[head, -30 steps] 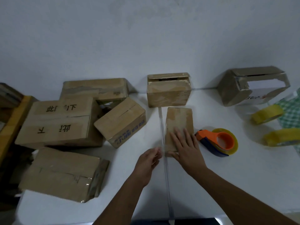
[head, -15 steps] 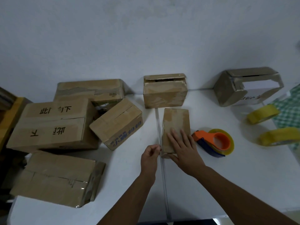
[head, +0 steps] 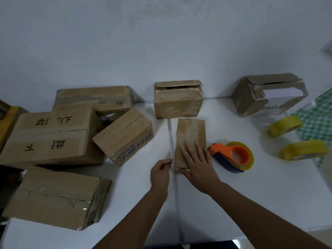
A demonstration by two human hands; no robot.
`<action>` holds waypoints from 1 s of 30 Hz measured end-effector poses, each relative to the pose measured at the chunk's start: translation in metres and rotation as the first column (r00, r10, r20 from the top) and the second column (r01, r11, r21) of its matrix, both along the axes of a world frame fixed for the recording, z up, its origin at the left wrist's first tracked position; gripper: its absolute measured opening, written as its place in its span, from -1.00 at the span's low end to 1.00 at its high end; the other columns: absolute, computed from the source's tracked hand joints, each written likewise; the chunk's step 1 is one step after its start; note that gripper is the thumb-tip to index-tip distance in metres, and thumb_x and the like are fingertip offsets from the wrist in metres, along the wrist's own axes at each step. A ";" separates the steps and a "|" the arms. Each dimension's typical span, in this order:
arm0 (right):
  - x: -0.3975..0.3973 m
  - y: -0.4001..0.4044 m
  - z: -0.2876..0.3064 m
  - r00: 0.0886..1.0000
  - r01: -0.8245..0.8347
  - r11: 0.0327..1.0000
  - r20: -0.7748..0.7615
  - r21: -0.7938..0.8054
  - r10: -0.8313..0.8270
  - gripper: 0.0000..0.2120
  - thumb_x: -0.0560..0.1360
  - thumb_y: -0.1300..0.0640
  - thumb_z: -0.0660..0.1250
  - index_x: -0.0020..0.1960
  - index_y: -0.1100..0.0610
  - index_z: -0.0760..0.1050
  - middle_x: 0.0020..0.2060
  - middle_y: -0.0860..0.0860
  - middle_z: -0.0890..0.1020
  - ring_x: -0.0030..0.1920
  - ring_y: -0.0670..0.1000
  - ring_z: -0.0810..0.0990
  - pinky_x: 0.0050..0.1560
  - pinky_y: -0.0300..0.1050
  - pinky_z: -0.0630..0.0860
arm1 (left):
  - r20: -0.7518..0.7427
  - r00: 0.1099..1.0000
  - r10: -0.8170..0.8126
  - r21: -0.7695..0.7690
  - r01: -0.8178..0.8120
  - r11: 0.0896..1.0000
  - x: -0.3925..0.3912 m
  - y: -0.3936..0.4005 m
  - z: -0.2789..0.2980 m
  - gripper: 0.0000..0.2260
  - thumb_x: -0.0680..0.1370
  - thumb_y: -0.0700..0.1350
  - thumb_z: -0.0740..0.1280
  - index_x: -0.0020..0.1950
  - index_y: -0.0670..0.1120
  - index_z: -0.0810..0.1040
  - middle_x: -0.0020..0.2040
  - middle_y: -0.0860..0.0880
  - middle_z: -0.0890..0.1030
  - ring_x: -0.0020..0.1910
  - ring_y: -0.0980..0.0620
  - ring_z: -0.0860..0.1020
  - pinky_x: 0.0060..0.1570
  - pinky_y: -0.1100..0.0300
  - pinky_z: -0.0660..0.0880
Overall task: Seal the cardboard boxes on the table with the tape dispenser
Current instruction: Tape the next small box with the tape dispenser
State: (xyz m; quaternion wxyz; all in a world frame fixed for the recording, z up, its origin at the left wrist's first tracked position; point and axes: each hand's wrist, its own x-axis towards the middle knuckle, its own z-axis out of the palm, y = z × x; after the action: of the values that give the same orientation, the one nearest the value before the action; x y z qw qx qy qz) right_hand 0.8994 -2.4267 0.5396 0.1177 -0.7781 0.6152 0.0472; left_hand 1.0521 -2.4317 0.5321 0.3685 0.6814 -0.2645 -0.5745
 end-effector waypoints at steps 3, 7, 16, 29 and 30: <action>0.001 0.000 0.000 1.000 0.002 1.000 0.018 -0.014 -0.002 -0.30 0.60 -0.26 -0.03 0.53 -0.06 -0.36 0.51 -0.08 -0.37 0.52 0.11 -0.39 0.43 0.07 -0.45 | 0.021 0.992 -0.123 -0.077 0.124 0.989 0.001 0.012 0.010 -0.69 0.62 -0.30 0.24 0.11 0.02 0.70 0.05 0.14 0.69 0.12 0.11 0.61 0.06 0.39 0.47; -0.001 -0.001 -0.001 1.000 0.000 1.000 -0.003 -0.005 0.000 -0.29 0.61 -0.25 -0.01 0.53 -0.04 -0.37 0.52 -0.05 -0.36 0.52 0.14 -0.38 0.45 0.11 -0.41 | 0.472 0.803 -0.364 -0.211 0.504 0.838 -0.012 0.024 0.011 -0.61 0.65 -0.33 0.17 0.46 -0.11 0.43 0.22 -0.05 0.59 0.22 0.00 0.54 0.28 0.25 0.46; -0.002 0.000 0.000 0.999 -0.035 0.999 -0.014 0.011 0.036 -0.19 0.56 -0.33 0.03 0.55 0.01 -0.33 0.54 0.00 -0.32 0.52 0.16 -0.37 0.46 0.16 -0.36 | 0.634 0.334 -0.697 -0.024 0.910 0.413 0.042 -0.039 0.018 -0.64 0.55 0.04 0.40 0.28 -0.06 0.49 0.17 -0.03 0.62 -0.05 0.05 0.62 0.04 0.11 0.56; -0.022 0.003 0.046 0.450 0.345 0.843 0.715 0.413 -0.534 -0.37 0.61 0.01 0.25 0.56 -0.06 0.00 0.53 -0.01 0.20 0.38 -0.07 0.33 0.26 -0.20 0.45 | 0.761 0.348 -0.547 -0.003 0.846 0.534 0.047 -0.035 0.025 -0.45 0.56 -0.36 0.22 0.52 -0.07 0.25 0.61 0.00 0.02 0.35 -0.06 0.45 0.16 0.13 0.51; -0.016 0.007 0.049 0.426 0.317 0.820 0.701 0.476 -0.572 -0.36 0.61 0.00 0.24 0.57 -0.04 -0.02 0.46 0.00 0.34 0.27 -0.12 0.45 0.18 -0.25 0.47 | 0.779 0.382 -0.498 -0.063 0.837 0.544 0.041 -0.036 0.030 -0.51 0.60 -0.28 0.21 0.53 -0.07 0.24 0.60 -0.01 0.05 0.43 -0.06 0.37 0.25 0.16 0.44</action>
State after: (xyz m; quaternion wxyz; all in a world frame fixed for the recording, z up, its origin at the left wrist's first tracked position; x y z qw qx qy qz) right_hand 0.8838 -2.4196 0.5881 0.5031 -0.4901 0.6589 -0.2694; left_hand 1.0934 -2.4676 0.5619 0.1147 0.5590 -0.7638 -0.3016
